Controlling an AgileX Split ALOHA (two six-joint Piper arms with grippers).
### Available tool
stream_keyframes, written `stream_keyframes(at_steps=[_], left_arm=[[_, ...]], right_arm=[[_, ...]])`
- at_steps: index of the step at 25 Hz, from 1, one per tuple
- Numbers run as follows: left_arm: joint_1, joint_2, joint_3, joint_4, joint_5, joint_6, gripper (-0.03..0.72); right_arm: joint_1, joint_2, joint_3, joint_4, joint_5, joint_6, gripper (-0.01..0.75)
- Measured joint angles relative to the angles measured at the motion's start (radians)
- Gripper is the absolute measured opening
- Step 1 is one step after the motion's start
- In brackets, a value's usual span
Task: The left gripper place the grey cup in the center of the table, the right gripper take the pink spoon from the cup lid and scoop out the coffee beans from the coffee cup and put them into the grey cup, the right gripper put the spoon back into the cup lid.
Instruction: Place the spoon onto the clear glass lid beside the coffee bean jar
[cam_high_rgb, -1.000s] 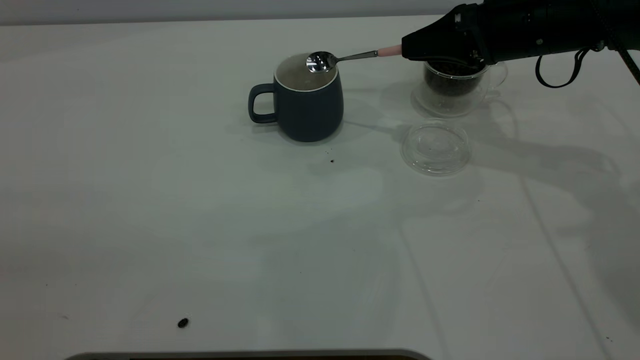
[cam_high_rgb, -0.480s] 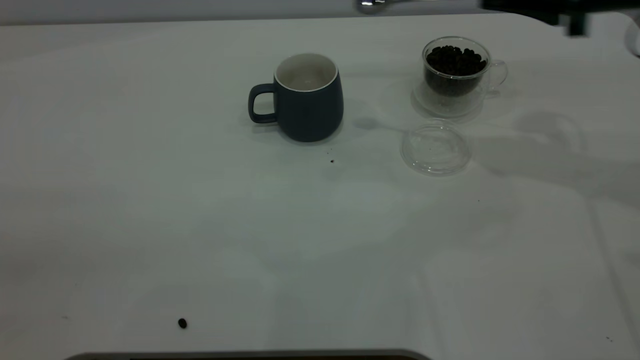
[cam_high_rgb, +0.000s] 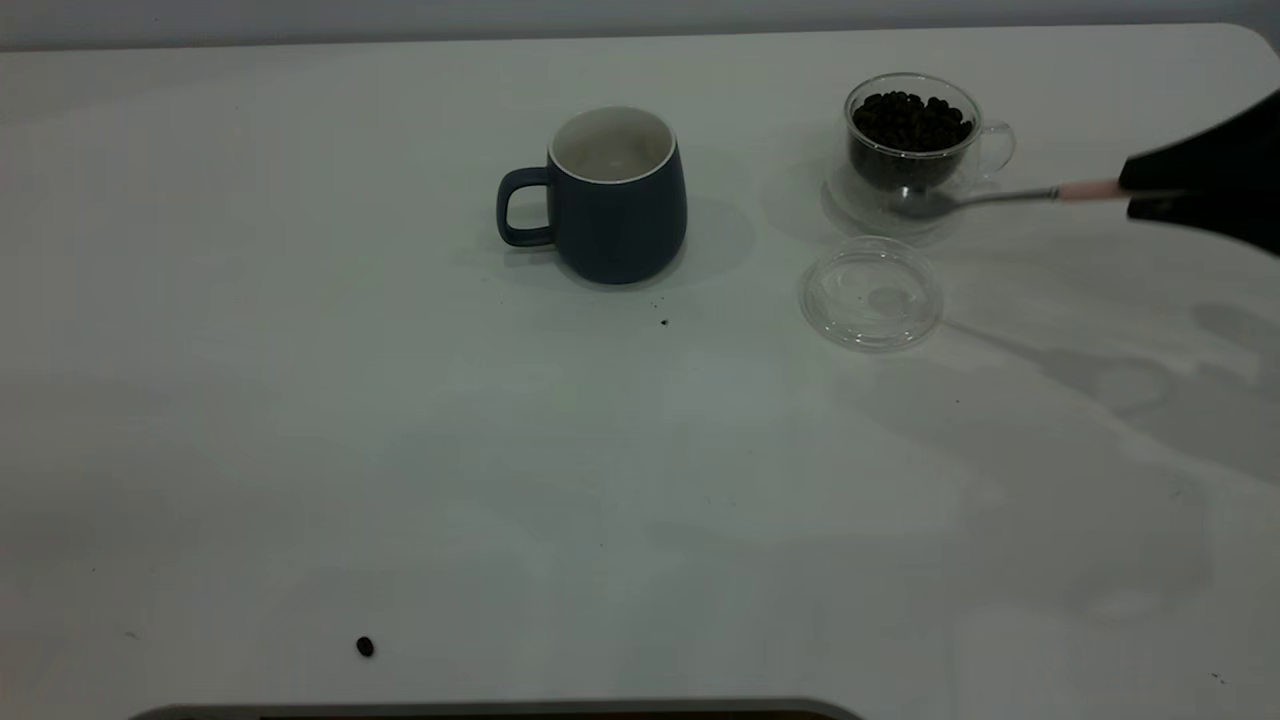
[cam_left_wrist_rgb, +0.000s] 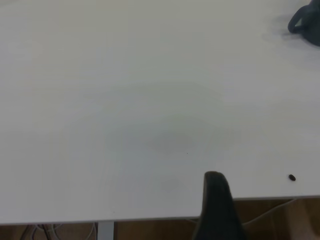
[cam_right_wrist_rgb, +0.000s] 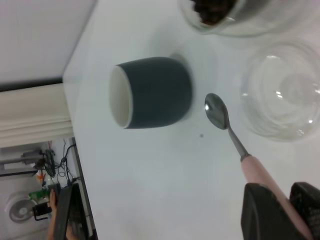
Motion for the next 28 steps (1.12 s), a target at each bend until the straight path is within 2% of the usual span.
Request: stream_keyframes(at_steps=[13,20,28], left_arm=[[0.000,0.000,0.000,0.000,0.000,0.000,0.565],[0.000,0.000,0.000,0.000,0.000,0.000,0.565],[0.000,0.000,0.000,0.000,0.000,0.000,0.565]], right_arm=[[0.013,0.283,-0.161,0.061,0.076,-0.043,0.112],[0.084,0.317,-0.200,0.120,0.058,-0.054,0.112],[0.094,0.317,-0.209,0.135,0.018,-0.060,0.112]])
